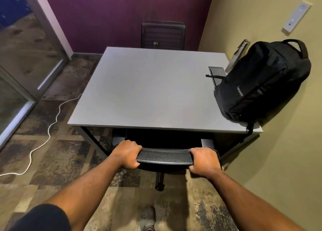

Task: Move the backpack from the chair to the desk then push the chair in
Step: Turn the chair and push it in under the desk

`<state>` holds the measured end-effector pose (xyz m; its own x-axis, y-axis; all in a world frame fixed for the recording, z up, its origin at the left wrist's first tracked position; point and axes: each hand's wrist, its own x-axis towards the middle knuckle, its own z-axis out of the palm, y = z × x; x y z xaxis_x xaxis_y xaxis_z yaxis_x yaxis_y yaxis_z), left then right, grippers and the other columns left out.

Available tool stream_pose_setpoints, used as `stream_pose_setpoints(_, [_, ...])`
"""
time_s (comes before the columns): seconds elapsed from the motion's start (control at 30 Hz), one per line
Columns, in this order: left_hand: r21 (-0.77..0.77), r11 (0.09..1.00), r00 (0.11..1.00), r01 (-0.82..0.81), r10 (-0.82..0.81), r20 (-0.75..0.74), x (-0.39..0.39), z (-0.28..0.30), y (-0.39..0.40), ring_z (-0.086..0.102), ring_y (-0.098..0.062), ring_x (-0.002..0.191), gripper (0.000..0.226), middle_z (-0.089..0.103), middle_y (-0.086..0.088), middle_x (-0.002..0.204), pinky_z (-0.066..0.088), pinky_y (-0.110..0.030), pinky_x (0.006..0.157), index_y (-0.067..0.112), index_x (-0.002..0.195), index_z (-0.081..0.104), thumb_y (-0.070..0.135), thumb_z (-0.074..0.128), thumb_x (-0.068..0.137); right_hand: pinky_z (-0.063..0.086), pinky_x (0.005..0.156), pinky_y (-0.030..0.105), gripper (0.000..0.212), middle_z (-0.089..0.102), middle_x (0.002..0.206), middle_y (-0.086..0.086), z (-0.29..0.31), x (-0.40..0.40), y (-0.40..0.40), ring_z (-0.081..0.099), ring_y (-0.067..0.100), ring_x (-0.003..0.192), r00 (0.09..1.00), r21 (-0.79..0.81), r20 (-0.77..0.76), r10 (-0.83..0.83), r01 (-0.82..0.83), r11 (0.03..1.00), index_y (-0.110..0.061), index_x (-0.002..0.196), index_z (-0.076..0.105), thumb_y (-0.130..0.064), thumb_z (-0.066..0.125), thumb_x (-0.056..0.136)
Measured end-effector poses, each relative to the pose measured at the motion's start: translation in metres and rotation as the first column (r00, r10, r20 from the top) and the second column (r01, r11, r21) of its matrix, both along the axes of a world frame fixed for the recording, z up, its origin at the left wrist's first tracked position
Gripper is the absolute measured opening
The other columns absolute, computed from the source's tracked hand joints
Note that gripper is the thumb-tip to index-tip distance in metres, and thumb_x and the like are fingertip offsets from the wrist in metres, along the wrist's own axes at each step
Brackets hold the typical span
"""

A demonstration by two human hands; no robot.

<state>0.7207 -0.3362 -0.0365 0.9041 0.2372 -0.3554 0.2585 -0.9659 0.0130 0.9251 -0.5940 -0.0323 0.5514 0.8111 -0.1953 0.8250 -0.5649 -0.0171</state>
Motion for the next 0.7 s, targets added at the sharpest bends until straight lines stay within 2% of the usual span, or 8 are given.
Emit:
stream_pose_setpoints(0.2, [-0.005, 1.0, 1.0, -0.003, 0.003, -0.009, 0.008, 0.002, -0.012, 0.054, -0.023, 0.068, 0.027, 0.053, 0.005, 0.072, 0.045, -0.035, 0.062, 0.026, 0.084, 0.055, 0.046, 0.055, 0.066, 0.056, 0.077, 0.034, 0.045, 0.071, 0.092, -0.009, 0.005, 0.009, -0.01, 0.069, 0.017, 0.09, 1.0, -0.014, 0.02, 0.02, -0.02, 1.0, -0.031, 0.102, 0.068, -0.051, 0.06, 0.064])
stream_pose_setpoints(0.33, [-0.011, 1.0, 1.0, -0.007, 0.007, 0.015, 0.02, 0.003, -0.009, 0.06, -0.023, 0.072, 0.027, 0.062, 0.004, 0.077, 0.046, -0.033, 0.062, 0.028, 0.085, 0.057, 0.047, 0.056, 0.065, 0.055, 0.078, 0.034, 0.044, 0.071, 0.094, -0.01, 0.01, 0.02, -0.006, 0.068, 0.016, 0.09, 1.0, -0.023, 0.009, 0.027, -0.027, 0.999, -0.032, 0.103, 0.067, -0.051, 0.06, 0.064])
stream_pose_setpoints(0.47, [-0.015, 1.0, 1.0, -0.005, 0.005, 0.025, 0.034, 0.006, -0.003, 0.049, -0.019, 0.063, 0.026, 0.052, 0.008, 0.069, 0.042, -0.032, 0.06, 0.027, 0.083, 0.058, 0.047, 0.057, 0.066, 0.056, 0.082, 0.035, 0.047, 0.072, 0.098, -0.011, 0.011, 0.035, 0.0, 0.068, 0.016, 0.095, 1.0, -0.027, 0.012, 0.026, -0.026, 0.999, -0.033, 0.109, 0.068, -0.049, 0.06, 0.065])
stream_pose_setpoints(0.6, [-0.008, 1.0, 0.999, -0.012, 0.012, 0.052, 0.048, 0.007, 0.001, 0.055, -0.022, 0.067, 0.027, 0.054, 0.006, 0.071, 0.04, -0.032, 0.06, 0.026, 0.082, 0.058, 0.047, 0.057, 0.066, 0.052, 0.08, 0.033, 0.049, 0.071, 0.096, -0.012, 0.015, 0.055, 0.009, 0.067, 0.015, 0.093, 0.999, -0.041, 0.026, 0.038, -0.037, 0.998, -0.036, 0.11, 0.067, -0.048, 0.059, 0.063])
stream_pose_setpoints(0.7, [-0.019, 1.0, 0.998, -0.024, 0.025, 0.052, 0.06, 0.009, 0.004, 0.054, -0.02, 0.066, 0.028, 0.053, 0.006, 0.071, 0.04, -0.032, 0.059, 0.025, 0.082, 0.057, 0.048, 0.058, 0.066, 0.051, 0.079, 0.032, 0.05, 0.071, 0.096, -0.012, 0.017, 0.07, 0.017, 0.068, 0.016, 0.093, 0.999, -0.055, 0.032, 0.043, -0.041, 0.998, -0.036, 0.108, 0.067, -0.048, 0.058, 0.061])
